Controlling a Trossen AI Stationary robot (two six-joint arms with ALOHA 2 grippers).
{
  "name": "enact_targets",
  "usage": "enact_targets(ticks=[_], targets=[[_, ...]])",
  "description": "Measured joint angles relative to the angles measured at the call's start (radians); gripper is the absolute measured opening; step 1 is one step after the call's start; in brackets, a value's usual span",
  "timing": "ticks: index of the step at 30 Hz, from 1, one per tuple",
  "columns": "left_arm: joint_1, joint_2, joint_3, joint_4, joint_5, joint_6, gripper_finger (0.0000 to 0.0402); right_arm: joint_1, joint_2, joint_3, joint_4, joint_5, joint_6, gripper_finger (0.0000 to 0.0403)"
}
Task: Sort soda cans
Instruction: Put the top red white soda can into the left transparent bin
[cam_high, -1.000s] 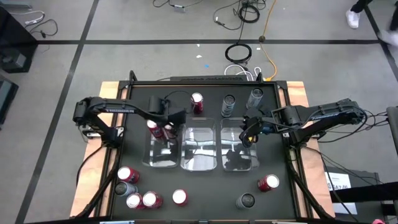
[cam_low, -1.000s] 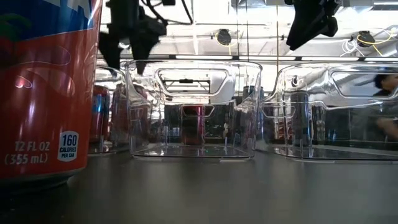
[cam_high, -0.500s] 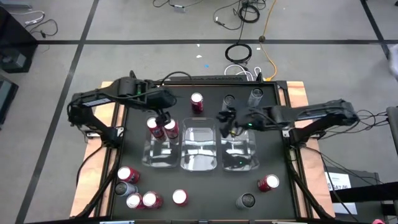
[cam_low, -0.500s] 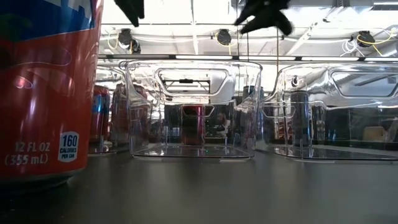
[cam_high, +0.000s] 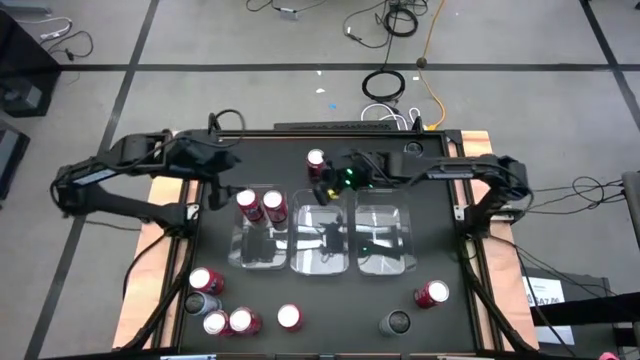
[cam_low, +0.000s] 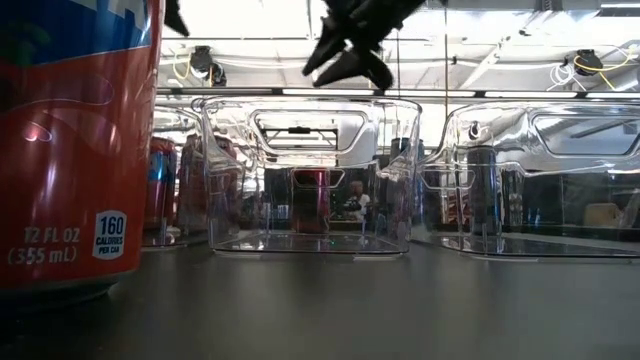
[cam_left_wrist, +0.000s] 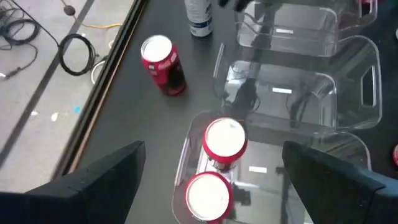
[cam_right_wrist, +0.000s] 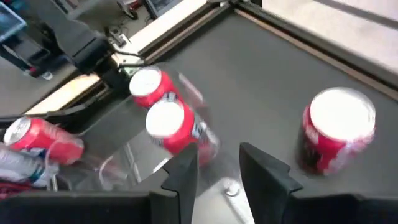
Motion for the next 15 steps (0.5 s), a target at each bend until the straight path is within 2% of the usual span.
enact_targets(ticks=[8,12,15], targets=[[0.1,-0.199,-0.287,0.174,0.17,0.026,0.0385,-0.151,0.248,0.492,-0.423,-0.074,-0.078,0.0109],[0.149,-0.269,-0.38,0.236,0.205,0.037,0.0385,-0.206,0.382,0.735,-0.632,-0.088,-0.115,0.0109],[0.187,-0.311,-0.436,0.262,0.243,0.051,0.0385,-0.236,0.46,0.864,-0.731,-0.09,-0.147,0.0109]])
